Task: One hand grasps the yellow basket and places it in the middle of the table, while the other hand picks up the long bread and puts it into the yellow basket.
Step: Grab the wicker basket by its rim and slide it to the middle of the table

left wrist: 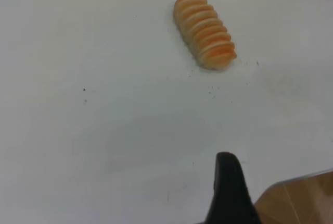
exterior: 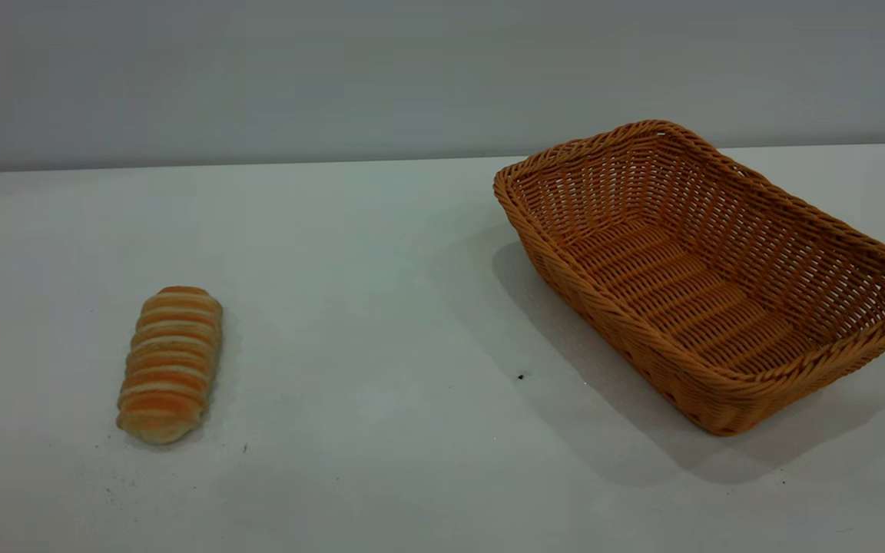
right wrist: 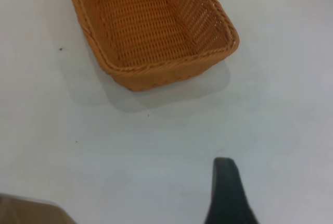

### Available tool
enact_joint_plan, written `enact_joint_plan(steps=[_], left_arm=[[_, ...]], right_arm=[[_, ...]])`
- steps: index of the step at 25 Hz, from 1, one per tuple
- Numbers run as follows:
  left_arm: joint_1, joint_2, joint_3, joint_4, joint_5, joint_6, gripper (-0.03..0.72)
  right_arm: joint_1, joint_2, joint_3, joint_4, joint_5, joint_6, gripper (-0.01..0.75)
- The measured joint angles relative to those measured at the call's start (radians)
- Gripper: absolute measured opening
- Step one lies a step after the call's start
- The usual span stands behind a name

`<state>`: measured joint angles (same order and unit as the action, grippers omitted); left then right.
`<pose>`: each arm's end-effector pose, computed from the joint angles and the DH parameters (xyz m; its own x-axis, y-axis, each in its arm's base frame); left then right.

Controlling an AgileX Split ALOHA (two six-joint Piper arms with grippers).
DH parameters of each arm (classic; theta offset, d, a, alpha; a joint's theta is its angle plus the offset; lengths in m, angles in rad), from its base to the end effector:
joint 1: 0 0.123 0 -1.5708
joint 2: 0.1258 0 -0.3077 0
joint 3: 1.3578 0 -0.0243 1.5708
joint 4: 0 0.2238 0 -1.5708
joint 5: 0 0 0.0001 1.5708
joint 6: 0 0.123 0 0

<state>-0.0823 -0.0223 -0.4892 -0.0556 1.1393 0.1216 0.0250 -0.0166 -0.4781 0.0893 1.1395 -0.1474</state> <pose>-0.0300 -0.0038 0.2377 -0.4976 0.1394 -0.8561 0.1750 0.9828 0.0584 -0.0284 0.0093 0.2350 -0.5142 -0.1223 -0.8489 -0.1511 0.9872 -0.0507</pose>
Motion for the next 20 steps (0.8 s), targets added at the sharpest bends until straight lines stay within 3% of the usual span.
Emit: enact_joint_plan(steps=[4, 13, 16, 20], left_arm=[[-0.008, 0.000, 0.000, 0.000, 0.000, 0.000, 0.544], [-0.110, 0.000, 0.000, 0.001, 0.000, -0.009, 0.544], [-0.131, 0.010, 0.000, 0.013, 0.000, -0.046, 0.538], [-0.132, 0.120, -0.005, 0.056, -0.013, -0.122, 0.500]], right_arm=[[0.000, 0.000, 0.000, 0.000, 0.000, 0.000, 0.534], [0.002, 0.000, 0.000, 0.000, 0.000, 0.000, 0.534], [0.047, 0.000, 0.000, 0.001, 0.000, 0.028, 0.534], [0.099, 0.016, 0.000, -0.046, -0.005, 0.200, 0.534]])
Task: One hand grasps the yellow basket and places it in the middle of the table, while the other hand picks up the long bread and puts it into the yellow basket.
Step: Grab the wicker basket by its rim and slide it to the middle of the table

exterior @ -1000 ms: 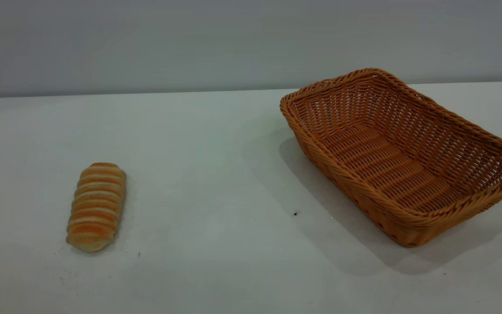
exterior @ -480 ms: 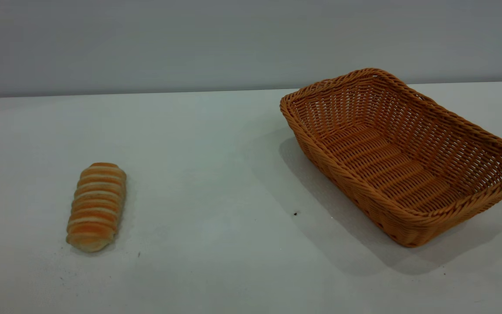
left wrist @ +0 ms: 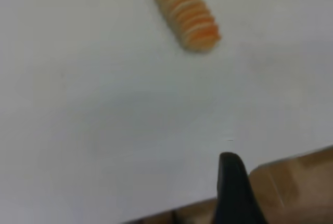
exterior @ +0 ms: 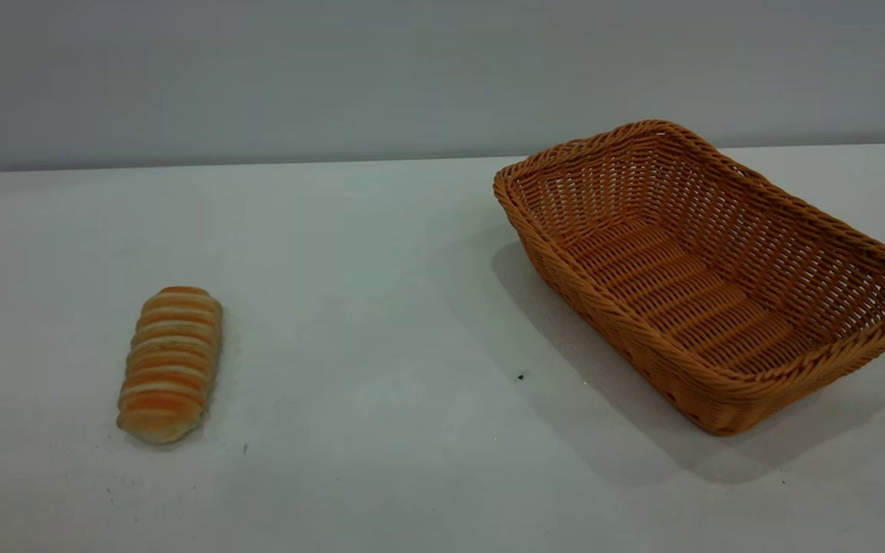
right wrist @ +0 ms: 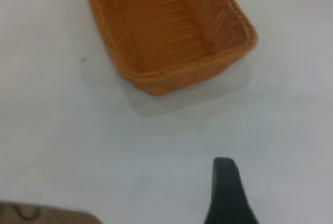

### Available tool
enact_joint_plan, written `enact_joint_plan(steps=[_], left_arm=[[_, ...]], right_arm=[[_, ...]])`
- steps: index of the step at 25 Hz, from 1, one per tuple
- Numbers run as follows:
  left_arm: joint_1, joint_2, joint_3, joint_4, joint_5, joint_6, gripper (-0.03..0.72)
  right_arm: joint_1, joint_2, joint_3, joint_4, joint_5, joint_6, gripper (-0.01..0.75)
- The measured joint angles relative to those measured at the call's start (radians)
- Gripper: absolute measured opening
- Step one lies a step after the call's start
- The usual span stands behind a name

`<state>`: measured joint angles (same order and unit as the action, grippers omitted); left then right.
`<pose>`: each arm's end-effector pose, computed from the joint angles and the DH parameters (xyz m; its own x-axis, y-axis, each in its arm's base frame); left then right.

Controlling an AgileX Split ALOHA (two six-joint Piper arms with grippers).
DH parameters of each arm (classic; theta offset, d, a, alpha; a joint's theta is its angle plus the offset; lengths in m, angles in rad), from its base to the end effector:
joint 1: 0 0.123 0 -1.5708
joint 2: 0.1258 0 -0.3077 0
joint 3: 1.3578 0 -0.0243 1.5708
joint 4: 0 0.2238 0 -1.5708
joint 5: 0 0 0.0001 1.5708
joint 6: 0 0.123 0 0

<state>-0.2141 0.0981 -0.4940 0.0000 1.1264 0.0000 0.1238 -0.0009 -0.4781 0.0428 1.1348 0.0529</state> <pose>-0.0144 0.0031 0.2429 -0.5861 0.1274 -0.8001 0.2125 0.9772 0.0000 -0.0263 0.0015 0.2357 -0.5437 0.0038 -0.8392 -0.1176 0.9898 0.0806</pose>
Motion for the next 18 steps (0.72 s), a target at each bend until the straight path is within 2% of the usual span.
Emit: enact_joint_plan(steps=[3, 6, 13, 18], left_arm=[[0.000, 0.132, -0.008, 0.020, -0.065, -0.019, 0.457], [0.000, 0.271, -0.011, 0.009, -0.189, -0.044, 0.437], [0.000, 0.556, -0.011, 0.000, -0.461, -0.065, 0.434], [0.000, 0.687, -0.011, 0.016, -0.534, -0.066, 0.433]], right_arm=[[0.036, 0.120, -0.003, -0.065, -0.007, 0.111, 0.534], [0.054, 0.277, -0.013, -0.085, -0.078, 0.152, 0.534], [0.056, 0.640, -0.017, -0.088, -0.406, 0.184, 0.534], [0.056, 0.895, -0.020, -0.085, -0.577, 0.291, 0.534]])
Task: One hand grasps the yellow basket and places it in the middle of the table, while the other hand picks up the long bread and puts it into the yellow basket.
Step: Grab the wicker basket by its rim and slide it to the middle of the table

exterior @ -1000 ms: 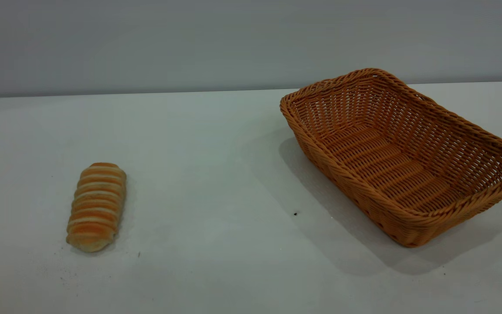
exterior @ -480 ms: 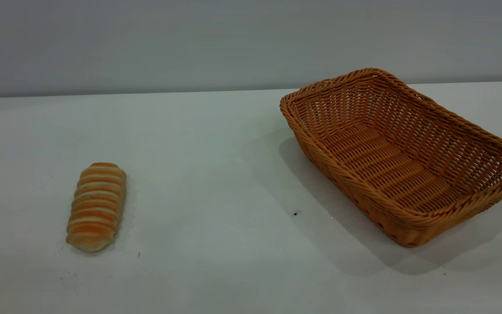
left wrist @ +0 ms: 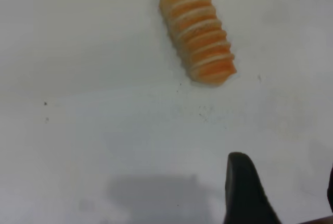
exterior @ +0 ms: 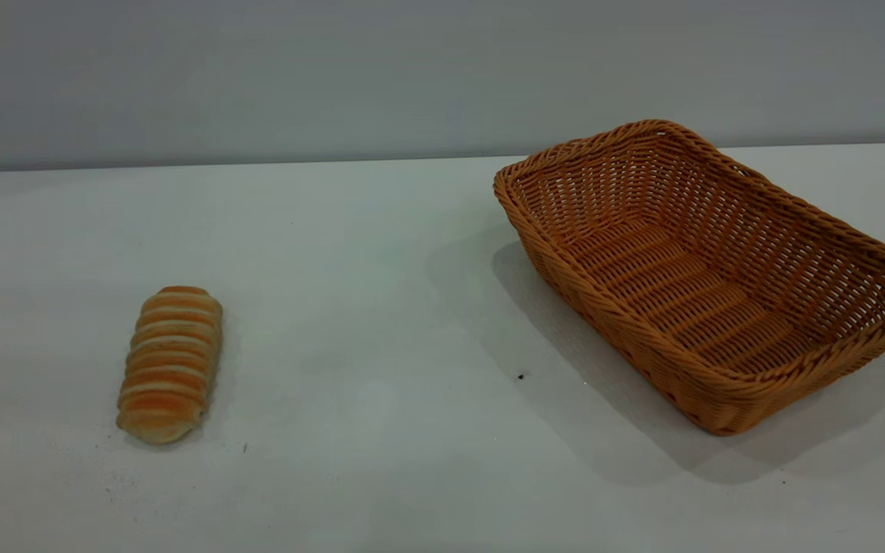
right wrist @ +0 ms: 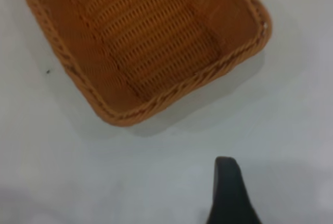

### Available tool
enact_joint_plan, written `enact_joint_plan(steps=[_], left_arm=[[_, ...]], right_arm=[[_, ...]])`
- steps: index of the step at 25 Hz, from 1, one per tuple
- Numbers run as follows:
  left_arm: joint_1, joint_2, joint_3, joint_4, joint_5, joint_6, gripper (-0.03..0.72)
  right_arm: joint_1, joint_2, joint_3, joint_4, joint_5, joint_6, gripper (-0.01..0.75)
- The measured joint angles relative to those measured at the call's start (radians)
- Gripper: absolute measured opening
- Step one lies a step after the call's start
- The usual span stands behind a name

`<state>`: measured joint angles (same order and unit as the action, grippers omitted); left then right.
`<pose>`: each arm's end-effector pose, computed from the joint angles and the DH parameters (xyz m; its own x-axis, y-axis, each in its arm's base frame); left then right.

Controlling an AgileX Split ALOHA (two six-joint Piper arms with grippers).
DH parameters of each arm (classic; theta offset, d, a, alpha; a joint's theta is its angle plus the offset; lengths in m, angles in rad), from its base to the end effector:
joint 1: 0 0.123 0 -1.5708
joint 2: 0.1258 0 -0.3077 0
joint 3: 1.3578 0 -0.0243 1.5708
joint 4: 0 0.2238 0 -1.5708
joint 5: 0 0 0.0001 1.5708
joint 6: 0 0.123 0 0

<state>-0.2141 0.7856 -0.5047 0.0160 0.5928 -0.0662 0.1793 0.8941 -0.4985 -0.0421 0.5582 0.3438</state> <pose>0.1200 -0.0250 0.2598 -0.7016 0.0984 -0.7057 0.1694 0.9851 -0.0311 0.1374 0.0221 0.2466 -0.7641 0.1696 -0.6224 0.0710 0.9811 0.1802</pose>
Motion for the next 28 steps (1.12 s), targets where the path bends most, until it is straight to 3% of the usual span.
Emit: enact_joint_plan(steps=[6, 16, 21, 28], left_arm=[[0.000, 0.026, 0.000, -0.053, -0.033, 0.000, 0.433], [0.000, 0.026, -0.011, -0.069, -0.030, 0.000, 0.433], [0.000, 0.026, -0.011, -0.069, -0.027, 0.000, 0.433], [0.000, 0.026, -0.011, -0.070, -0.022, 0.000, 0.433]], right_arm=[[0.000, 0.282, -0.078, 0.001, -0.074, 0.136, 0.534], [-0.009, 0.595, -0.255, 0.023, -0.091, 0.350, 0.534], [-0.051, 0.713, -0.272, 0.051, -0.121, 0.428, 0.534], [-0.055, 0.852, -0.274, 0.147, -0.240, 0.422, 0.534]])
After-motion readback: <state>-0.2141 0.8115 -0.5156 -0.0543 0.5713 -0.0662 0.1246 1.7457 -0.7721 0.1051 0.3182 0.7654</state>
